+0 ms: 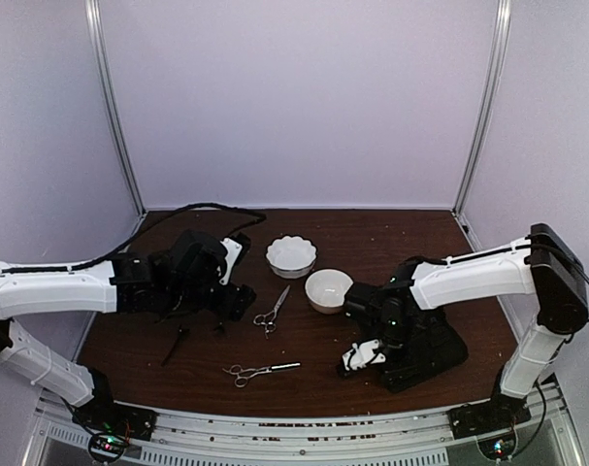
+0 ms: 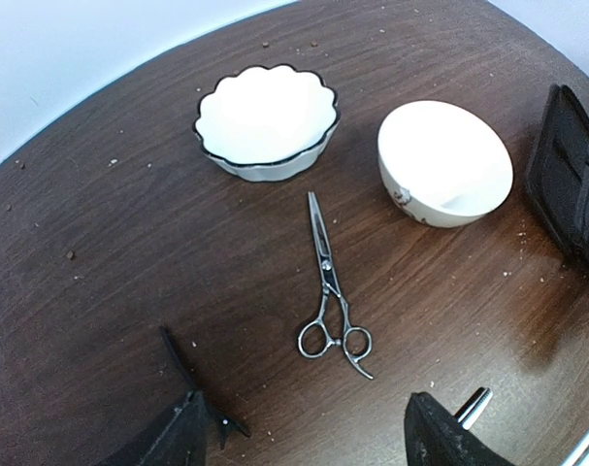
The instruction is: Sort the hair-cutting tools
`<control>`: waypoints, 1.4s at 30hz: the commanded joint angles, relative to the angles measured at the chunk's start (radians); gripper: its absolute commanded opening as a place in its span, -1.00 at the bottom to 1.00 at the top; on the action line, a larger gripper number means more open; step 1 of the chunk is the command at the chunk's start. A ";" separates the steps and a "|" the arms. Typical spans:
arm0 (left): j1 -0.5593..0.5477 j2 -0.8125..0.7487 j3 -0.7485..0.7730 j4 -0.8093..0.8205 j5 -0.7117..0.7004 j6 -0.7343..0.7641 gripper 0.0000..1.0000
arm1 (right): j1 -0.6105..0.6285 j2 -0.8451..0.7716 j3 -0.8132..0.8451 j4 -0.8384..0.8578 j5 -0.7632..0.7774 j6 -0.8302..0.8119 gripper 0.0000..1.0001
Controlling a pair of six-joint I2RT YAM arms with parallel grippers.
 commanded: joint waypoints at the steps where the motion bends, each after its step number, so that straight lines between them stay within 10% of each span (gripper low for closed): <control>1: 0.001 -0.042 -0.031 0.015 -0.030 -0.027 0.46 | 0.090 0.071 0.082 -0.039 -0.114 0.017 -0.14; 15: 0.001 -0.071 -0.049 -0.025 0.002 -0.046 0.45 | 0.179 0.080 0.285 -0.128 -0.184 0.009 -0.05; 29: -0.019 0.214 0.110 0.038 0.362 0.005 0.15 | -0.260 -0.230 0.123 0.023 -0.032 0.058 0.15; 42: -0.025 0.183 0.056 0.026 0.299 -0.048 0.16 | -0.275 -0.043 0.143 0.256 0.169 -0.067 -0.13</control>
